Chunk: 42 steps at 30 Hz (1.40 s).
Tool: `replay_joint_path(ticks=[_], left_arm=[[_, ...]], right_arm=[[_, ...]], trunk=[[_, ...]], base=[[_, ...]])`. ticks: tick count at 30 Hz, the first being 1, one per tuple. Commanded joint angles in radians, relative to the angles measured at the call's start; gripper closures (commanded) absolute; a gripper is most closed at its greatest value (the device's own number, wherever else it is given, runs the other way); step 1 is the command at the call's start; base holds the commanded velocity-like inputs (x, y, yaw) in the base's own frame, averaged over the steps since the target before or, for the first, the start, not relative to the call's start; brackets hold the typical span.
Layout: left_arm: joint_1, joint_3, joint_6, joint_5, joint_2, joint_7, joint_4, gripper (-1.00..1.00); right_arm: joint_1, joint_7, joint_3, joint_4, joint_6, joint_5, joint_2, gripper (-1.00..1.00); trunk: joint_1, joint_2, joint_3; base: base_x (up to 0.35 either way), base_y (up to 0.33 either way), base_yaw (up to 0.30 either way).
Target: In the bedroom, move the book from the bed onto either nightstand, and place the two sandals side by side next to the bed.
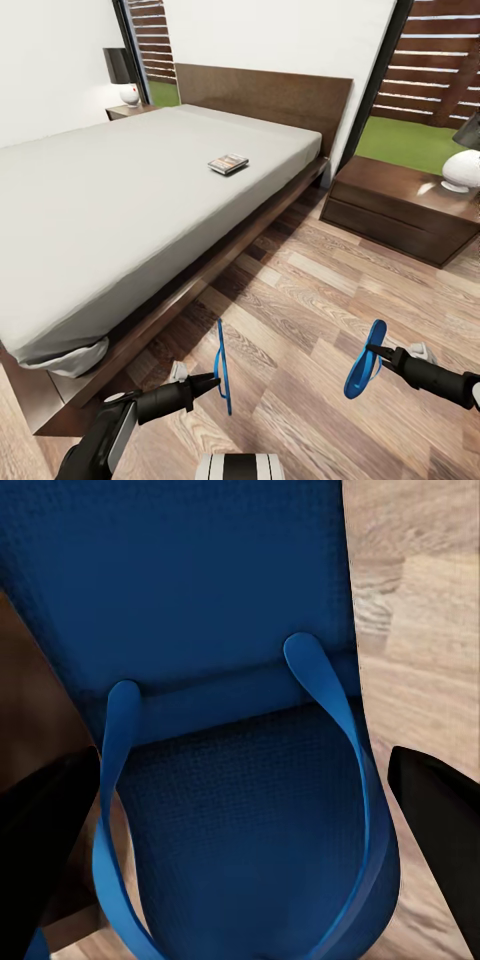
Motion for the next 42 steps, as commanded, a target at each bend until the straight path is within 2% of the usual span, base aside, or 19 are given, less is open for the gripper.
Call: replay_joint_path(ticks=[1,9,12,13,15,18,20,22,23,27,28,29,32,34,35,36,38,39,42], left_arm=[[0.000,0.002,0.008,0.000,-0.001,-0.003,0.000,1.00],[0.000,0.000,0.008,0.000,-0.001,-0.003,0.000,1.00],[0.000,0.000,0.008,0.000,-0.001,-0.002,0.000,1.00],[0.000,0.000,0.008,-0.001,-0.001,-0.001,0.000,1.00],[0.000,-0.001,0.008,-0.001,-0.001,0.013,0.002,1.00],[0.000,-0.002,0.005,-0.002,-0.001,0.072,0.019,1.00],[0.000,-0.003,0.002,-0.002,-0.001,0.132,0.049,1.00],[0.000,-0.004,-0.006,-0.004,-0.001,0.202,0.088,1.00],[0.000,-0.005,-0.010,-0.004,-0.001,0.219,0.097,1.00],[0.000,-0.008,-0.060,-0.006,-0.010,0.346,0.163,1.00],[0.000,-0.008,-0.066,-0.006,-0.014,0.362,0.170,1.00],[0.000,-0.009,-0.083,-0.007,-0.025,0.414,0.191,1.00],[0.000,-0.011,-0.102,-0.007,-0.038,0.504,0.221,1.00],[0.000,-0.012,-0.107,-0.007,-0.047,0.537,0.229,1.00],[0.000,-0.012,-0.108,-0.007,-0.050,0.546,0.231,1.00],[0.000,-0.012,-0.108,-0.007,-0.051,0.552,0.232,1.00],[0.000,-0.012,-0.109,-0.007,-0.053,0.558,0.234,1.00],[0.000,-0.012,-0.109,-0.007,-0.054,0.559,0.234,1.00],[0.000,-0.013,-0.110,-0.007,-0.055,0.561,0.234,1.00]], right_arm=[[-0.001,0.010,-0.002,0.000,0.004,0.010,0.000,1.00],[-0.001,0.008,0.005,0.002,0.002,0.013,0.006,1.00],[-0.001,0.005,0.007,0.009,-0.009,0.029,0.008,1.00],[-0.001,0.004,0.008,0.015,-0.022,0.050,0.008,1.00],[-0.001,0.003,0.010,0.056,-0.081,0.131,0.009,1.00],[-0.001,0.008,0.012,0.187,-0.259,0.305,0.010,1.00],[-0.001,0.010,0.020,0.277,-0.385,0.394,0.010,1.00],[-0.001,0.011,0.038,0.339,-0.465,0.441,0.011,1.00],[-0.001,0.011,0.045,0.349,-0.476,0.448,0.011,1.00],[-0.001,0.011,0.113,0.395,-0.516,0.470,0.011,1.00],[-0.001,0.011,0.118,0.397,-0.517,0.471,0.011,1.00],[-0.001,0.011,0.130,0.401,-0.520,0.473,0.011,1.00],[-0.001,0.011,0.150,0.427,-0.523,0.475,0.012,1.00],[-0.001,0.013,0.198,0.460,-0.524,0.476,0.014,1.00],[-0.001,0.019,0.241,0.470,-0.524,0.476,0.015,1.00],[-0.001,0.045,0.290,0.475,-0.524,0.473,0.015,1.00],[-0.001,0.165,0.377,0.485,-0.524,0.468,0.016,1.00],[-0.001,0.243,0.405,0.488,-0.524,0.468,0.016,1.00],[-0.001,0.406,0.438,0.493,-0.524,0.472,0.016,1.00]], trunk=[[-0.001,0.000,0.003],[-0.004,0.002,0.034],[-0.006,0.003,0.046],[-0.006,0.003,0.050],[-0.007,0.003,0.057],[-0.008,0.004,0.069],[-0.009,0.004,0.077],[-0.010,0.005,0.085],[-0.010,0.005,0.088],[-0.012,0.006,0.104],[-0.013,0.006,0.108],[-0.013,0.007,0.112],[-0.015,0.007,0.123],[-0.015,0.008,0.131],[-0.016,0.008,0.135],[-0.016,0.008,0.139],[-0.017,0.009,0.146],[-0.018,0.009,0.150],[-0.019,0.010,0.162]], base=[[0.000,0.000,0.000],[0.000,0.000,0.000],[0.000,0.000,0.000],[0.000,0.000,0.000],[0.000,0.000,0.000],[0.000,0.000,0.000],[0.000,0.000,0.000],[0.000,0.000,0.000],[0.000,0.000,0.000],[0.000,0.000,0.000],[0.000,0.000,0.000],[0.000,0.000,0.000],[0.000,0.000,0.000],[0.000,0.000,0.000],[0.000,0.000,0.000],[0.000,0.000,0.000],[0.000,0.000,0.000],[0.000,0.000,0.000],[0.000,0.000,0.000]])
